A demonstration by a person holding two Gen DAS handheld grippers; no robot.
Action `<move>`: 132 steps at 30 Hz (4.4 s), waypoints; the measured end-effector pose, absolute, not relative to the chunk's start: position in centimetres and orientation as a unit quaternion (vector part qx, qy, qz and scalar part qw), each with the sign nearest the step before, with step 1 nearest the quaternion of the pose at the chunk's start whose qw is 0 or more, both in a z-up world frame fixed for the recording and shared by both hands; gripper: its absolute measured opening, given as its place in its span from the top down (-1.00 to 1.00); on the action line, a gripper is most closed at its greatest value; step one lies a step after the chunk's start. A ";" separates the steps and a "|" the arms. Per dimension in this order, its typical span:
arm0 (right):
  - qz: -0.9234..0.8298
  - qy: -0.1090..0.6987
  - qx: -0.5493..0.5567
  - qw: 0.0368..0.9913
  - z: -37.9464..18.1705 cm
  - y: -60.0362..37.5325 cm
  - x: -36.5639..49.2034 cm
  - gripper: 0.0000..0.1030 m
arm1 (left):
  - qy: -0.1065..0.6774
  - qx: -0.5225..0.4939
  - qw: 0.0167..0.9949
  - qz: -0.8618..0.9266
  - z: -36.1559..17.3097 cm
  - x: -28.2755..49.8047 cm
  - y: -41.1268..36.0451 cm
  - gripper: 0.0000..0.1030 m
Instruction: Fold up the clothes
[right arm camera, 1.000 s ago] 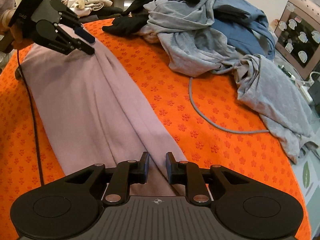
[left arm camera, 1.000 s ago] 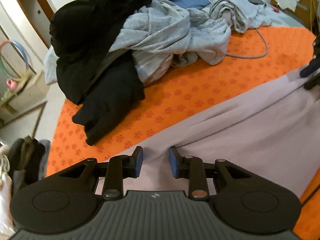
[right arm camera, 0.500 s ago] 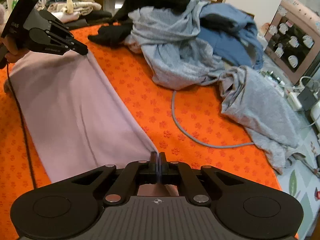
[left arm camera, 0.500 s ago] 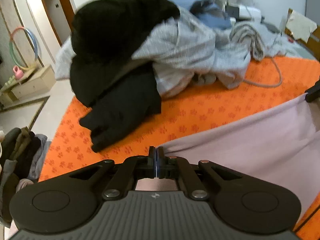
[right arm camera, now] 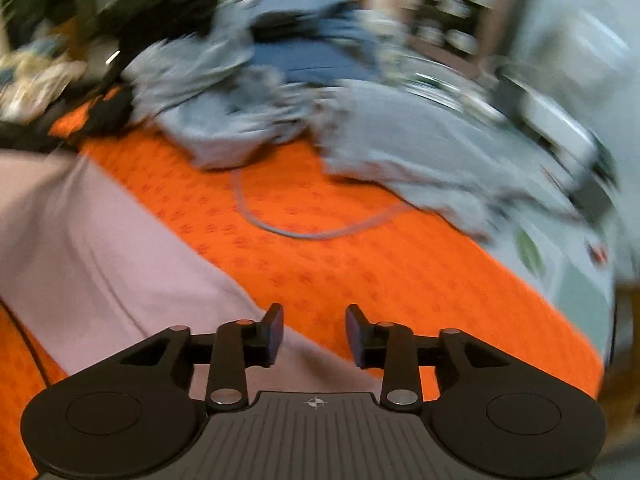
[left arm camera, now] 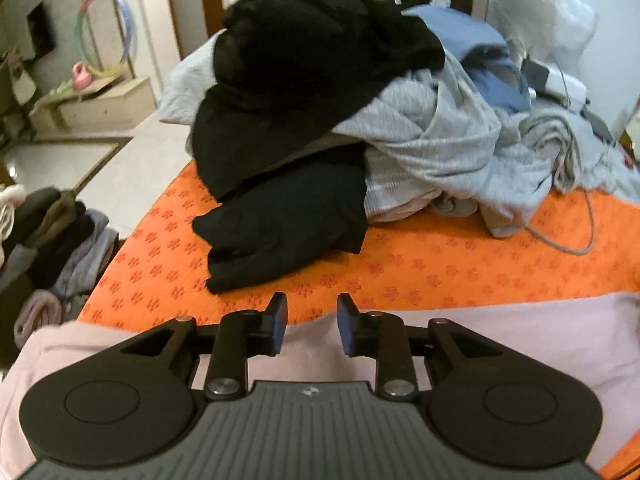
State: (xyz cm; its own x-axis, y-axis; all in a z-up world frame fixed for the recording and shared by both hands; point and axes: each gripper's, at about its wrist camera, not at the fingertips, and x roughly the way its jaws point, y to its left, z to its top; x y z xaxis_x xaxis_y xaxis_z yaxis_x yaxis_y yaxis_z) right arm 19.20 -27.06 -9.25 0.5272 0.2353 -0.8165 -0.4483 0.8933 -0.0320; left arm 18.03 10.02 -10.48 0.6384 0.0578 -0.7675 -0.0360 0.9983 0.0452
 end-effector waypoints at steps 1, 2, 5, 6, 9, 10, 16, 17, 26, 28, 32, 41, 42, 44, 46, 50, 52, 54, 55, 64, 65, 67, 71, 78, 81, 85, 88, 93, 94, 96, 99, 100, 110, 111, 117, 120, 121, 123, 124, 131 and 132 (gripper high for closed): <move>0.179 0.447 -0.093 0.871 -8.9 -28.4 18.5 0.25 | 0.428 0.006 0.904 0.024 -10.0 17.6 10.0 0.35; 0.161 0.450 -0.067 0.876 -8.6 -29.8 17.9 0.25 | 0.431 -0.001 0.902 0.020 -9.6 17.1 9.9 0.34; 0.104 0.455 0.007 0.884 -7.9 -33.9 15.6 0.25 | 0.437 -0.014 0.899 0.000 -8.4 15.3 9.1 0.24; 0.086 0.457 0.025 0.885 -7.8 -35.2 14.7 0.25 | 0.438 -0.014 0.899 -0.007 -8.1 14.6 8.7 0.20; 0.045 0.464 0.062 0.883 -7.9 -39.1 12.2 0.25 | 0.443 -0.007 0.896 -0.028 -7.6 12.7 7.1 0.15; 0.034 0.467 0.065 0.881 -8.0 -40.1 11.5 0.25 | 0.445 -0.003 0.895 -0.034 -7.6 12.1 6.4 0.15; -0.001 0.474 0.065 0.878 -9.1 -44.4 8.5 0.25 | 0.450 0.018 0.890 -0.068 -8.4 9.2 2.2 0.08; -0.002 0.473 0.059 0.879 -9.3 -44.9 8.4 0.25 | 0.451 0.023 0.889 -0.074 -8.6 8.7 1.4 0.08; 0.048 0.465 0.012 0.884 -11.3 -47.8 9.4 0.24 | 0.462 0.072 0.876 -0.118 -10.3 6.1 -4.9 0.07; 0.064 0.459 -0.007 0.886 -11.7 -48.0 10.0 0.24 | 0.463 0.080 0.874 -0.124 -10.5 5.8 -5.7 0.03; 0.095 0.464 -0.031 0.880 -12.7 -48.4 11.3 0.38 | 0.463 0.090 0.872 -0.128 -10.8 5.8 -7.3 -0.01; 0.161 0.454 0.002 0.876 -9.7 -48.7 14.0 0.95 | 0.438 0.151 0.872 -0.158 -11.6 6.3 -11.6 -0.01; 0.165 0.452 -0.003 0.876 -9.3 -48.4 14.6 0.95 | 0.437 0.152 0.872 -0.159 -11.7 6.3 -11.9 -0.01; 0.167 0.455 -0.025 0.874 -8.9 -47.9 15.8 0.95 | 0.433 0.161 0.872 -0.163 -11.9 6.2 -12.4 -0.01; 0.163 0.461 -0.042 0.871 -8.8 -48.0 16.7 0.95 | 0.429 0.171 0.871 -0.169 -12.1 6.0 -12.8 -0.01; 0.154 0.475 -0.051 0.865 -9.4 -48.9 16.9 0.91 | 0.415 0.184 0.873 -0.176 -12.4 5.4 -13.4 0.06; 0.149 0.479 -0.053 0.864 -9.7 -49.4 16.3 0.90 | 0.411 0.185 0.875 -0.179 -12.6 5.3 -13.7 0.16; 0.147 0.481 -0.051 0.863 -10.0 -49.8 15.6 0.87 | 0.408 0.187 0.873 -0.189 -12.7 5.4 -14.3 0.20; 0.145 0.482 -0.050 0.862 -10.1 -50.0 15.1 0.84 | 0.405 0.190 0.873 -0.194 -12.8 5.5 -14.7 0.20; 0.118 0.489 -0.029 0.864 -11.2 -51.4 11.1 0.67 | 0.368 0.218 0.859 -0.281 -12.6 6.6 -21.2 0.20; 0.113 0.487 -0.025 0.865 -11.2 -51.5 10.6 0.67 | 0.366 0.219 0.857 -0.290 -12.6 6.8 -21.9 0.20; 0.103 0.483 -0.018 0.869 -11.2 -51.6 9.7 0.63 | 0.363 0.218 0.852 -0.307 -12.5 7.5 -23.7 0.20; 0.070 0.470 0.002 0.880 -11.0 -51.3 7.5 0.39 | 0.365 0.214 0.842 -0.337 -12.4 8.6 -26.8 0.20; 0.004 0.454 0.032 0.890 -11.3 -48.5 3.8 0.33 | 0.351 0.224 0.828 -0.376 -12.6 9.9 -31.7 0.26; -0.006 0.442 0.070 0.895 -11.3 -47.5 2.3 0.33 | 0.340 0.239 0.820 -0.392 -12.9 10.0 -33.8 0.30; -0.006 0.441 0.137 0.887 -11.8 -47.0 1.1 0.33 | 0.326 0.264 0.809 -0.412 -13.8 10.4 -36.0 0.63; 0.000 0.445 0.149 0.883 -12.0 -46.6 0.5 0.33 | 0.323 0.279 0.800 -0.422 -14.6 10.8 -36.9 0.69; -0.009 0.449 0.141 0.882 -12.3 -46.6 -0.1 0.33 | 0.321 0.277 0.796 -0.432 -14.6 11.3 -36.6 0.80; -0.011 0.450 0.145 0.881 -12.3 -46.7 -0.2 0.33 | 0.322 0.273 0.796 -0.434 -14.5 11.3 -36.4 0.80; -0.015 0.451 0.152 0.879 -12.6 -46.9 -0.1 0.33 | 0.321 0.273 0.795 -0.435 -14.4 11.3 -36.4 0.78; -0.017 0.452 0.152 0.879 -12.7 -47.0 0.1 0.33 | 0.317 0.284 0.790 -0.441 -14.7 10.9 -36.6 0.77; -0.017 0.452 0.152 0.879 -12.7 -47.0 0.2 0.33 | 0.314 0.288 0.788 -0.443 -14.8 10.8 -36.6 0.77; -0.021 0.457 0.154 0.876 -12.9 -47.0 0.2 0.33 | 0.312 0.194 0.836 -0.406 -12.4 14.1 -34.2 0.97; -0.022 0.457 0.153 0.876 -13.0 -47.0 0.3 0.33 | 0.322 0.177 0.842 -0.394 -12.1 15.0 -33.8 0.97; -0.016 0.454 0.146 0.879 -12.8 -46.7 1.1 0.33 | 0.362 0.132 0.855 -0.347 -11.8 18.8 -32.2 0.96; -0.010 0.446 0.141 0.884 -12.3 -46.4 2.0 0.33 | 0.369 0.117 0.859 -0.336 -11.5 19.2 -31.4 0.95; -0.007 0.442 0.145 0.885 -12.1 -46.5 2.4 0.33 | 0.368 0.113 0.860 -0.334 -11.3 19.1 -31.1 0.95; -0.002 0.434 0.156 0.887 -11.6 -46.6 3.4 0.33 | 0.369 0.103 0.863 -0.330 -10.9 18.8 -30.3 0.86; 0.002 0.429 0.164 0.888 -11.4 -46.6 3.9 0.33 | 0.370 0.098 0.864 -0.327 -10.7 18.7 -29.8 0.85; 0.028 0.412 0.197 0.889 -10.1 -45.5 8.8 0.35 | 0.387 0.066 0.868 -0.304 -9.8 16.9 -25.6 0.76; 0.033 0.410 0.197 0.890 -10.0 -45.2 9.6 0.36 | 0.390 0.066 0.867 -0.302 -9.8 16.4 -25.0 0.76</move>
